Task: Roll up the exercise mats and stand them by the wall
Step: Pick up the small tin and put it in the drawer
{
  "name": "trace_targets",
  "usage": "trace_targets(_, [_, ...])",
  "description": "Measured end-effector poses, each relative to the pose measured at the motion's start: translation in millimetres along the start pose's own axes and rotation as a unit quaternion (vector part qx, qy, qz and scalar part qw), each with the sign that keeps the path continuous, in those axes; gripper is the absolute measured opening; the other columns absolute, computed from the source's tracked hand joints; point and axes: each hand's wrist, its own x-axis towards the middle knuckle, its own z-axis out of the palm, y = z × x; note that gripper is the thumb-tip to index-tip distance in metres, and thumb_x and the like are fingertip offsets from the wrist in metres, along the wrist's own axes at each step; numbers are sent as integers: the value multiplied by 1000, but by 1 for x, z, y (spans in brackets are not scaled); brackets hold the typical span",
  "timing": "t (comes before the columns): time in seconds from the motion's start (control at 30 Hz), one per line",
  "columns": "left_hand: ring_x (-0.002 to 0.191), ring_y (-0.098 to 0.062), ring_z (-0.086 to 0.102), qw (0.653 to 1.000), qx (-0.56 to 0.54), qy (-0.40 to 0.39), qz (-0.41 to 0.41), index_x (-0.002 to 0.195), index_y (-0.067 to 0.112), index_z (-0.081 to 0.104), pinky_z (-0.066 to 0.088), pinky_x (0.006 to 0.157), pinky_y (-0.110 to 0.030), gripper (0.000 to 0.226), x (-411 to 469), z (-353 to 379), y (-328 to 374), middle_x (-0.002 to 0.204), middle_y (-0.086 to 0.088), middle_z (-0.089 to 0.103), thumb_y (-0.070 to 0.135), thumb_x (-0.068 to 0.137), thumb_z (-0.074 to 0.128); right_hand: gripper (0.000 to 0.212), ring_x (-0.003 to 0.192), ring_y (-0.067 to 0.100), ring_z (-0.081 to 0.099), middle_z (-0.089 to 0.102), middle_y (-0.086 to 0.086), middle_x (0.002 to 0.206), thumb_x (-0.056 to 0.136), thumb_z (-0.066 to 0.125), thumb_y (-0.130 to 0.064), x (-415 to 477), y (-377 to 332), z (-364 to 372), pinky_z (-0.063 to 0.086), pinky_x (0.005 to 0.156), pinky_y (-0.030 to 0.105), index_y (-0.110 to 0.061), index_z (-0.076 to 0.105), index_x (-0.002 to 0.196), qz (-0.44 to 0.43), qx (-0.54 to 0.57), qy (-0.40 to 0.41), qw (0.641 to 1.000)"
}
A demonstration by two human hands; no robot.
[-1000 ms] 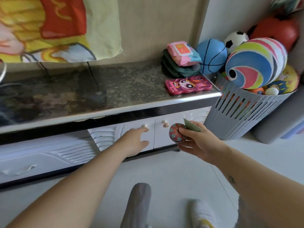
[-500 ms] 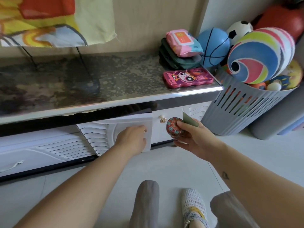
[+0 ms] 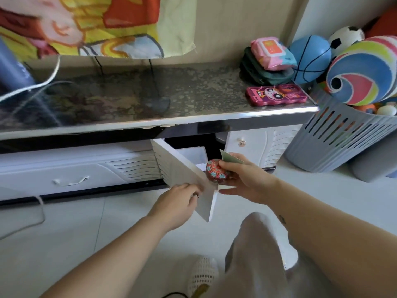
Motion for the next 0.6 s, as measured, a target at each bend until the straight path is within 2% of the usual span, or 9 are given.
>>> trace_targets(0.07, [91,-19,55,995,-66,19,-71,108,31,49,43,74,-32,19,-12,-6,-6,104,9,61,30,100,32,34,105,30,66,59,12,124,95,58,-18,-2,3,8,53,86,47,-21,45,126,17,-7,-11,1000])
trace_targets(0.13, [89,-21,57,985,-117,49,-121,106,32,46,47,80,-36,21,-17,-9,-11,106,7,65,39,99,27,35,104,28,66,59,12,125,95,59,-19,-4,3,14,54,84,47,-22,46,127,28,-13,-10,999])
trace_targets(0.2, [98,-22,57,975,-152,65,-151,118,36,42,47,88,-39,30,-23,-13,-11,115,4,65,49,99,24,35,103,28,67,59,12,125,95,59,-19,-7,4,22,53,88,50,-24,46,126,40,-26,-8,999])
trace_targets(0.3, [123,-26,48,959,-218,94,-156,147,39,18,41,95,-38,52,-18,-18,0,141,-3,48,53,98,26,37,101,31,68,60,14,123,96,58,-19,-12,8,39,51,90,52,-24,44,129,68,-43,-29,996])
trace_targets(0.37, [125,-26,46,952,-232,123,-159,150,40,15,40,93,-35,52,-16,-27,-2,144,-6,42,46,100,29,36,98,34,69,60,15,123,97,55,-20,-15,12,60,51,87,52,-24,44,131,91,-39,-75,992])
trace_targets(0.43, [119,-27,50,955,-193,128,-183,148,34,28,42,89,-33,48,-19,-36,-17,141,-7,43,33,101,35,33,98,36,68,59,16,124,99,51,-21,-15,20,76,49,88,54,-23,44,131,107,-35,-105,988])
trace_targets(0.5, [117,-26,50,968,-139,93,-189,143,29,41,45,94,-34,47,-28,-41,-36,142,-7,40,16,99,42,37,98,36,69,59,17,125,98,53,-21,-11,27,86,48,91,56,-21,41,133,108,-56,-111,986])
trace_targets(0.6, [122,-24,47,981,-99,49,-160,143,29,42,44,99,-37,56,-42,-39,-42,142,-4,40,3,93,42,38,100,34,68,59,18,124,96,57,-22,-7,29,96,46,95,57,-21,42,132,101,-81,-111,985])
